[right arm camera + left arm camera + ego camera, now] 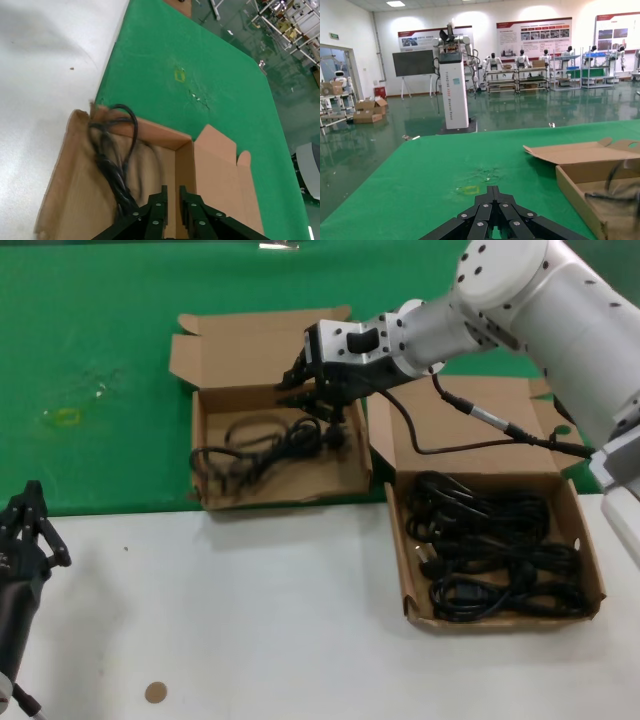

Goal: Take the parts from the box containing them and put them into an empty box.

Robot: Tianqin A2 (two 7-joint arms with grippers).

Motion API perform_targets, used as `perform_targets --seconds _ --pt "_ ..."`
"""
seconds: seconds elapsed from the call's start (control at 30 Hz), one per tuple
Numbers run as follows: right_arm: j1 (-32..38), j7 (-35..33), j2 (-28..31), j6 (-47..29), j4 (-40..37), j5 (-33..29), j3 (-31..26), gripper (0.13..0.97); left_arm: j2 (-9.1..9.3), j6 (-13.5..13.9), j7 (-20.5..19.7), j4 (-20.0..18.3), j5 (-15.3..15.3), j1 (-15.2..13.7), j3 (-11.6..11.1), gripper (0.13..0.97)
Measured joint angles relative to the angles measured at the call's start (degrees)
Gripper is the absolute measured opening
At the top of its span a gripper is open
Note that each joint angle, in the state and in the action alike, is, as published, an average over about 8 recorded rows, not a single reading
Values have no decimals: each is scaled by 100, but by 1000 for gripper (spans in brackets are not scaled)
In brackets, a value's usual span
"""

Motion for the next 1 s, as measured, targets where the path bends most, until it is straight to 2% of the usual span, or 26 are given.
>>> perform_targets --seconds 0.3,0.6,1.0 --pt "68 -120 -87 108 -194 3 37 212 0 0 0 0 0 0 0 144" --pt "-142 226 134 18 503 -27 32 330 0 0 0 0 0 0 0 144" --pt "-377 364 218 112 830 32 104 600 0 0 0 0 0 0 0 155"
